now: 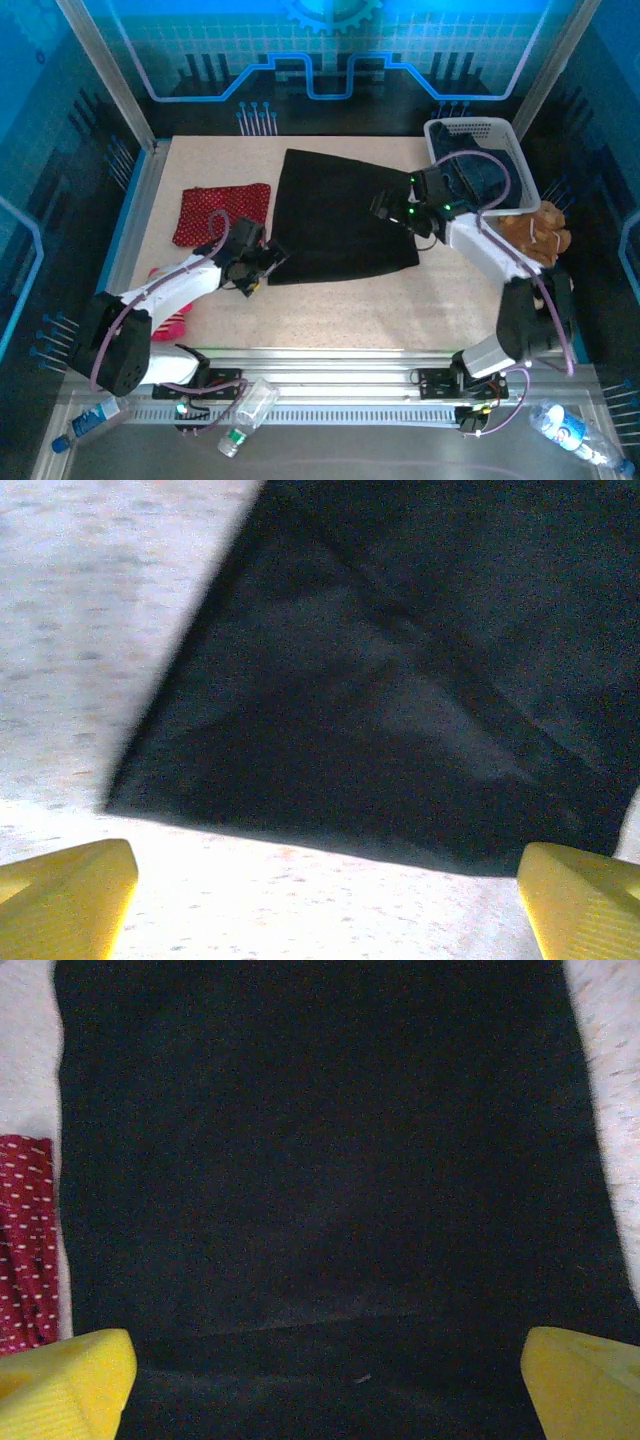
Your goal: Fold and stack the skirts
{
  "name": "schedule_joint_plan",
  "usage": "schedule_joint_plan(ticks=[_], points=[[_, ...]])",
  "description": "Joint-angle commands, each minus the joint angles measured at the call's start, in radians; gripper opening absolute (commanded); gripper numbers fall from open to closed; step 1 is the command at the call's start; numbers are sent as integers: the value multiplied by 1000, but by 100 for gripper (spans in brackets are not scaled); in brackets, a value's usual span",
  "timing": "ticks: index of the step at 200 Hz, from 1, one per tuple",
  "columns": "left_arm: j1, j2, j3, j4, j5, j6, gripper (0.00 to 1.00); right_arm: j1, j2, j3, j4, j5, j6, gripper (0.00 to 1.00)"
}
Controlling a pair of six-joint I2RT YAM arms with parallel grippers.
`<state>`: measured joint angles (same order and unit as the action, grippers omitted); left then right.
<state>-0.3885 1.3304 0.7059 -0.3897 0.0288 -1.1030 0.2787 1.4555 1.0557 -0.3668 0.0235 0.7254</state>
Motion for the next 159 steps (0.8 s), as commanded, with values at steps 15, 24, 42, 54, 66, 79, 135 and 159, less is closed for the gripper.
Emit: schedule_joint_plan(ticks=[15,24,42,54,66,79,135,159], points=[[23,2,-51,10,37,-47,75,-5,-100,-122,-28,168,21,100],[25,15,-55,51,48,-50,71,-6,-123,-144,-18,178,21,100],[25,48,-57,122,83,-63,63,-13,-148,-166,-16,182,23,100],[24,70,-52,136,103,-69,58,-18,-153,-168,-24,184,26,100],[24,85,-48,129,112,-74,54,-20,-150,-169,-29,184,30,100],[23,91,-50,113,111,-83,51,-22,-146,-171,-32,182,35,100],[23,113,-52,82,103,-85,50,-26,-140,-158,-42,184,31,100],[23,162,-24,114,106,-62,43,-32,-140,-158,-43,182,32,100]])
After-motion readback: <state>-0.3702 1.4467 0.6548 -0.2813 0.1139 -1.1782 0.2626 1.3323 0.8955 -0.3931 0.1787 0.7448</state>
